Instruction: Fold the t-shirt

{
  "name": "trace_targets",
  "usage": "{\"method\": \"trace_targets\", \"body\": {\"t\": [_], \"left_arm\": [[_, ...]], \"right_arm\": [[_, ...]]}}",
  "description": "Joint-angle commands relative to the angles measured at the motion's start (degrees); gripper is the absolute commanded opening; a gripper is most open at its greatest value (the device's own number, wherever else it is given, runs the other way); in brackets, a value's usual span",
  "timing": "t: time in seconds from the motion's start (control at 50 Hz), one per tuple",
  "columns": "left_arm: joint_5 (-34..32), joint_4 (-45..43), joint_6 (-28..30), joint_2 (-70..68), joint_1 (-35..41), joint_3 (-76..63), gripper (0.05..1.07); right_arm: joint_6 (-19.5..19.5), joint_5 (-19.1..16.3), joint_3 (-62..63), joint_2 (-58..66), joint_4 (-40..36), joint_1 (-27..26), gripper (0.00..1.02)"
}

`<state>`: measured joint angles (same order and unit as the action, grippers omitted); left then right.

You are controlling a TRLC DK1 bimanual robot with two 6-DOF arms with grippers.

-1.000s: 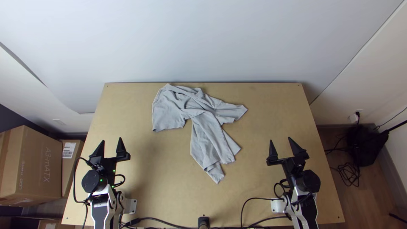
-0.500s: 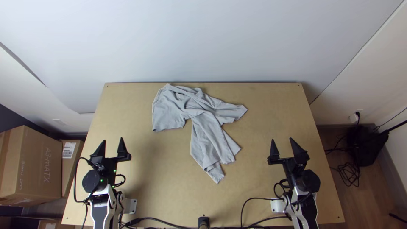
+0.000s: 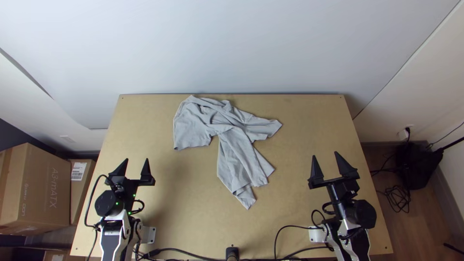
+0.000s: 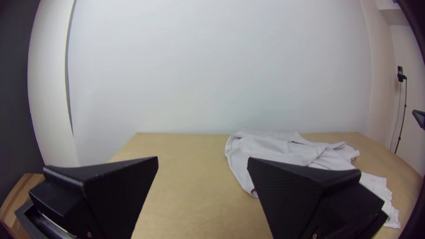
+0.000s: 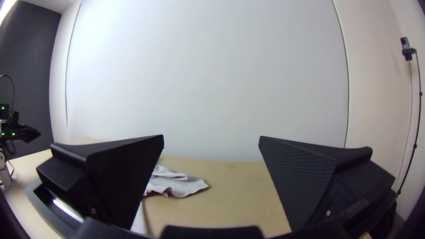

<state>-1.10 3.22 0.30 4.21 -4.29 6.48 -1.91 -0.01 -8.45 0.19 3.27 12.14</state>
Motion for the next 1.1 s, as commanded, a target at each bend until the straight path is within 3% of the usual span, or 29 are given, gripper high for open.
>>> {"method": "trace_targets", "body": {"t": [0.0, 0.26, 0.46, 0.6, 0.7, 0.86, 1.08], "left_arm": [[-0.65, -0.68, 1.55, 7.04, 1.04, 7.93, 1.02], [-0.57, 4.42, 0.50, 24.62, 5.26, 25.42, 1.02], [-0.57, 14.79, -0.21, 30.69, 16.34, 34.74, 1.02], [-0.13, 24.20, -1.26, 36.57, 28.64, 40.28, 1.02], [0.40, 28.33, -2.40, 41.76, 35.50, 42.83, 1.02], [5.85, 28.50, 0.41, 47.12, 48.24, 43.44, 1.02], [11.39, 24.81, 7.26, 56.96, 57.91, 46.17, 1.02]], "right_arm": [[0.24, -0.08, -3.42, 1.92, 1.57, 1.22, 0.99], [1.56, -0.08, -13.17, 16.60, 0.07, 1.83, 0.99], [1.30, -0.16, -27.32, 32.86, -11.09, 1.92, 0.99], [-0.72, -0.34, -37.08, 42.79, -21.20, 1.92, 0.99], [-4.06, -0.34, -40.24, 45.52, -23.66, 1.83, 0.99], [-10.66, -0.34, -40.68, 45.69, -24.71, -0.01, 0.99], [-13.20, -0.34, -39.63, 45.08, -28.40, -4.50, 0.99]]}}
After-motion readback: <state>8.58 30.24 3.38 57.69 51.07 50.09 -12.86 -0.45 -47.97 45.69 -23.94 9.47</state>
